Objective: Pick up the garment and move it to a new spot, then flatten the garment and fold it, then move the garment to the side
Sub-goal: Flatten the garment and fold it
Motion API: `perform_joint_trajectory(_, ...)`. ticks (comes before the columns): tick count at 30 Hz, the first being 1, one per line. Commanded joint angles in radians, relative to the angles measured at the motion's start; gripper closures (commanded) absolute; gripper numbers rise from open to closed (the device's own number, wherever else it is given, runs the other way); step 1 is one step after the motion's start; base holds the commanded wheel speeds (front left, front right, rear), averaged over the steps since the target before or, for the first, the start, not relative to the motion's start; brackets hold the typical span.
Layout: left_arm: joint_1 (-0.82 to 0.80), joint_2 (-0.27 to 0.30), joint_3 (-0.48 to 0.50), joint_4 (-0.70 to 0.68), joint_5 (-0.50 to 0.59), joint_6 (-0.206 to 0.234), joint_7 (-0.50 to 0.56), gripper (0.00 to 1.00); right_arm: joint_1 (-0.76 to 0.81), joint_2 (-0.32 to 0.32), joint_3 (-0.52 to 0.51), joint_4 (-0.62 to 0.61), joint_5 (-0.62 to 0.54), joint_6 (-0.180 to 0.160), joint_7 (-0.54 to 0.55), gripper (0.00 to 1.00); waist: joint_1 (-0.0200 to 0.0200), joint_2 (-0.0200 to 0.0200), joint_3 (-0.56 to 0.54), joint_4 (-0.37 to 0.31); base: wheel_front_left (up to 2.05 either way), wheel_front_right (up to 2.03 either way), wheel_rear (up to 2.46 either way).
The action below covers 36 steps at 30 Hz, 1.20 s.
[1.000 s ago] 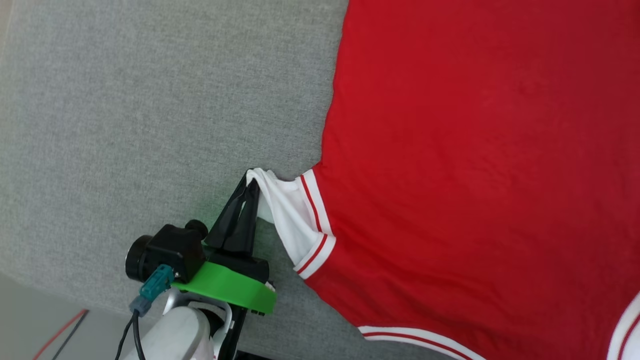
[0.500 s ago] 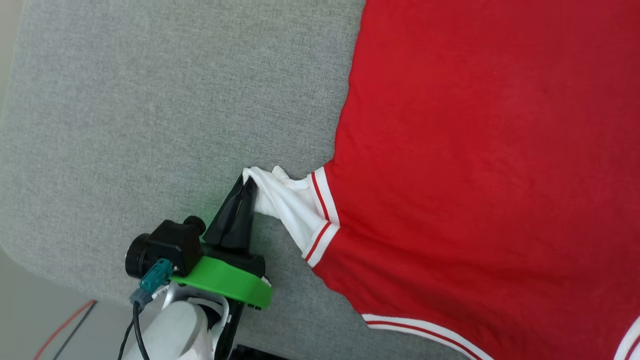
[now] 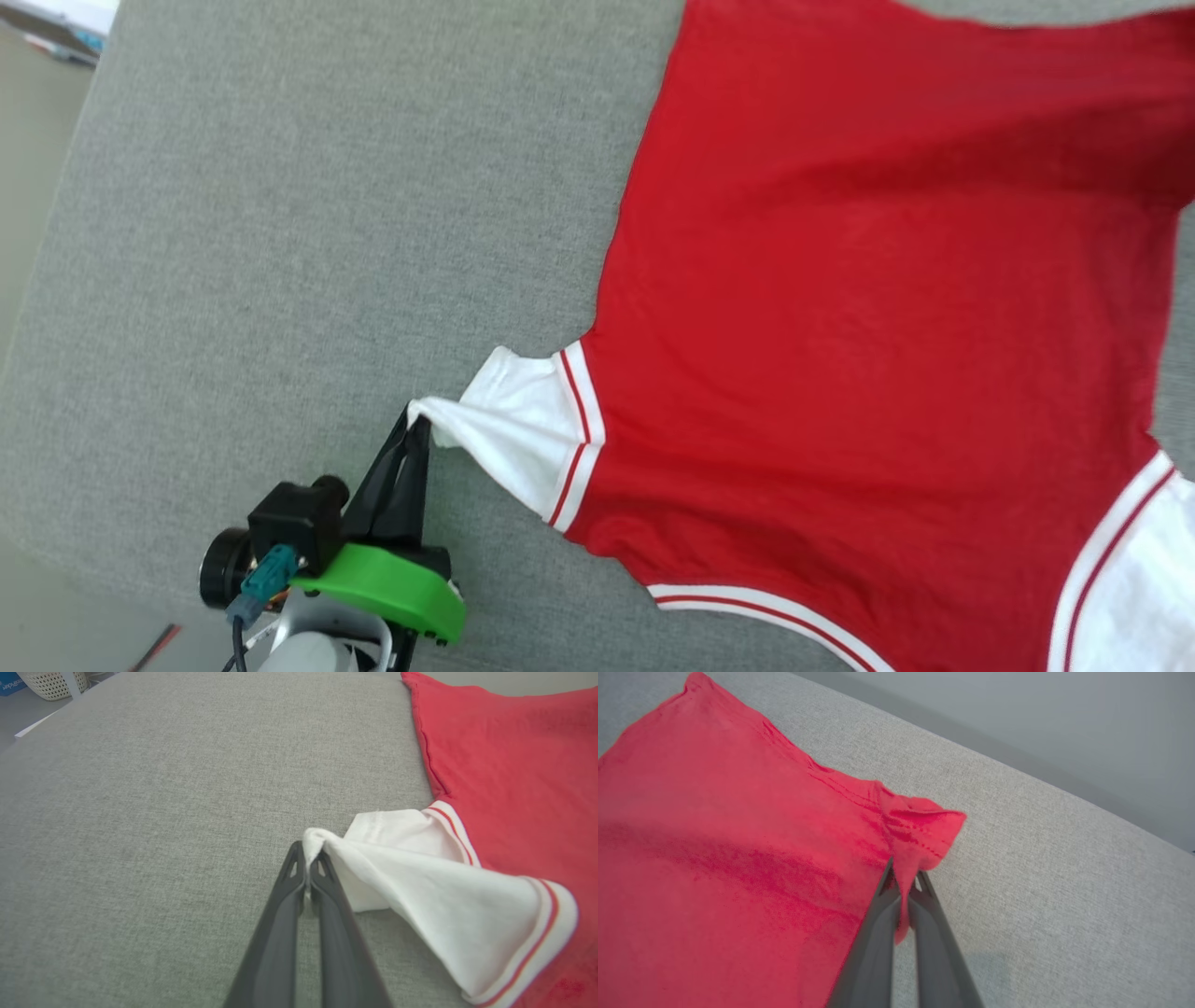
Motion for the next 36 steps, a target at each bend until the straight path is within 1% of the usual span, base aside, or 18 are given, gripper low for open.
perform_joint_trajectory(1,0.020,0.013,0.010,0.002,-0.004,0.006,-0.006,1.00,0.058,-0.030,0.009,-0.033,0.025,-0.001,-0.023,1.00,-0.0001,-0.0001,-0.100,-0.072,0.00,0.00,0.00)
perform_joint_trajectory(5,0.065,0.037,0.030,-0.002,-0.011,0.020,-0.005,1.00,0.208,-0.106,0.002,-0.115,0.071,-0.001,-0.079,1.00,-0.0001,-0.0001,-0.152,-0.109,0.00,0.00,0.00)
perform_joint_trajectory(8,0.098,0.053,0.043,-0.011,-0.019,0.032,-0.003,1.00,0.326,-0.146,-0.022,-0.166,0.094,-0.001,-0.111,1.00,-0.0001,-0.0001,-0.184,-0.136,0.00,0.00,0.00)
perform_joint_trajectory(12,0.140,0.068,0.054,-0.026,-0.027,0.049,0.005,1.00,0.494,-0.174,-0.076,-0.212,0.118,-0.001,-0.142,1.00,-0.0001,-0.0001,-0.220,-0.167,0.00,0.00,0.00)
perform_joint_trajectory(16,0.171,0.077,0.059,-0.038,-0.033,0.061,0.012,1.00,0.682,-0.172,-0.139,-0.244,0.137,-0.001,-0.153,1.00,-0.0001,-0.0001,-0.246,-0.189,0.00,0.00,0.00)
perform_joint_trajectory(20,0.190,0.083,0.059,-0.048,-0.037,0.069,0.019,1.00,0.867,-0.126,-0.212,-0.260,0.145,-0.001,-0.160,1.00,-0.0001,-0.0001,-0.259,-0.202,0.00,0.00,0.00)
perform_joint_trajectory(22,0.194,0.085,0.059,-0.053,-0.038,0.071,0.022,1.00,0.957,-0.089,-0.235,-0.264,0.140,-0.001,-0.150,1.00,-0.0001,-0.0001,-0.258,-0.205,0.00,0.00,0.00)
perform_joint_trajectory(25,0.194,0.086,0.057,-0.058,-0.038,0.074,0.026,1.00,1.066,-0.014,-0.263,-0.260,0.124,-0.001,-0.135,1.00,-0.0001,-0.0001,-0.252,-0.205,0.00,0.00,0.00)
perform_joint_trajectory(28,0.188,0.087,0.058,-0.060,-0.037,0.079,0.027,1.00,1.123,0.047,-0.260,-0.238,0.090,-0.001,-0.118,1.00,-0.0001,-0.0001,-0.245,-0.204,0.00,0.00,0.00)
perform_joint_trajectory(29,0.186,0.087,0.058,-0.060,-0.036,0.081,0.027,1.00,1.129,0.072,-0.262,-0.227,0.083,-0.001,-0.117,1.00,-0.0001,-0.0001,-0.244,-0.204,0.00,0.00,0.00)
perform_joint_trajectory(32,0.184,0.086,0.054,-0.061,-0.035,0.083,0.030,1.00,1.118,0.113,-0.291,-0.212,0.070,-0.001,-0.129,1.00,-0.0001,-0.0001,-0.247,-0.205,0.00,0.00,0.00)
perform_joint_trajectory(33,0.185,0.086,0.054,-0.062,-0.036,0.084,0.030,1.00,1.106,0.123,-0.310,-0.213,0.062,-0.001,-0.140,0.00,-0.0001,-0.0001,-0.250,-0.206,0.00,0.00,0.00)
perform_joint_trajectory(36,0.187,0.087,0.051,-0.067,-0.035,0.088,0.033,1.00,1.079,0.121,-0.360,-0.243,0.040,-0.001,-0.158,0.00,-0.0001,-0.0001,-0.259,-0.205,0.00,0.00,0.00)
